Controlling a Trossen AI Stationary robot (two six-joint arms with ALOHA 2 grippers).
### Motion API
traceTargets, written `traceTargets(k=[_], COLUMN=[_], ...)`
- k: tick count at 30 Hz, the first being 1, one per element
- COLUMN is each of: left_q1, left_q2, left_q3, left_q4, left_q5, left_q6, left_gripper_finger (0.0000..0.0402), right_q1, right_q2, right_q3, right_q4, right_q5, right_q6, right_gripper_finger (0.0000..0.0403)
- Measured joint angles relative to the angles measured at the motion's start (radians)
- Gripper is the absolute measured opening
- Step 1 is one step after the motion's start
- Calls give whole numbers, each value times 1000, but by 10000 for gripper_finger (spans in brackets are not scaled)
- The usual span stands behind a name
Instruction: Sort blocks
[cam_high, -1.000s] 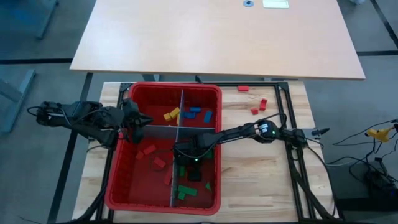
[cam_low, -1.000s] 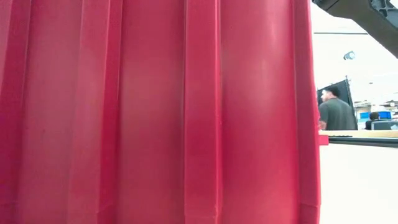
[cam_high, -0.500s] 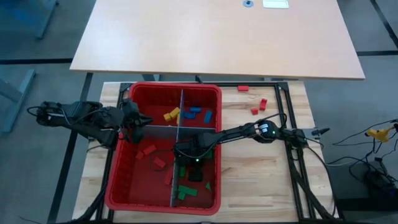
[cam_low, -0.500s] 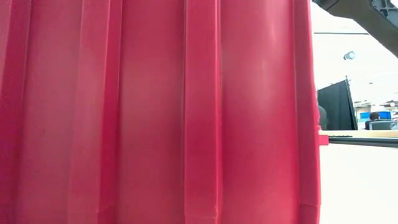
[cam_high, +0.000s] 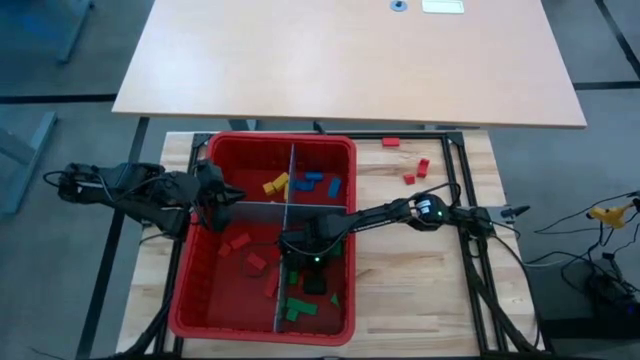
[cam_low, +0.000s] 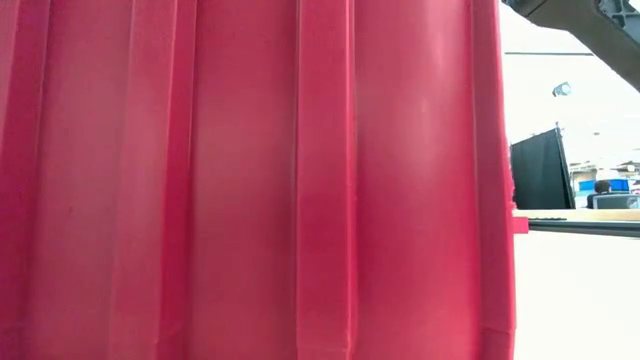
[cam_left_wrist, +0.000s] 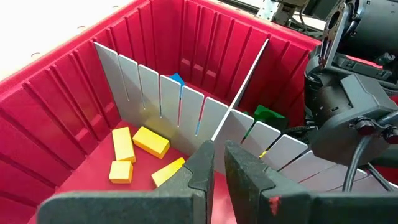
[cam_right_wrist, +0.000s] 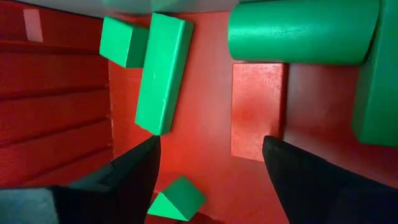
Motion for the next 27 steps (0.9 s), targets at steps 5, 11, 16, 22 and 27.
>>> traceTargets(k=[5,11,16,22,27], left_q1=[0,0,0,0,0], left_q2=[0,0,0,0,0], left_q3=[0,0,0,0,0], left_q4=[2,3,3,3,2], left_q5=[0,0,0,-1,-1], left_q6=[-4,-9,-9,-9,-9], left_gripper_finger=[24,24,24,24,24], right_q1=[0,0,-1,-11,-13], right_q2=[1,1,-2,0,1], right_q3=[0,0,12,69,73], right_q4=[19,20,11,-1,-1], right_q5=[-2,-25,-22,-17,-16], right_q6=[0,-1,-39,-50,-67], right_gripper_finger=[248,189,129,32,7])
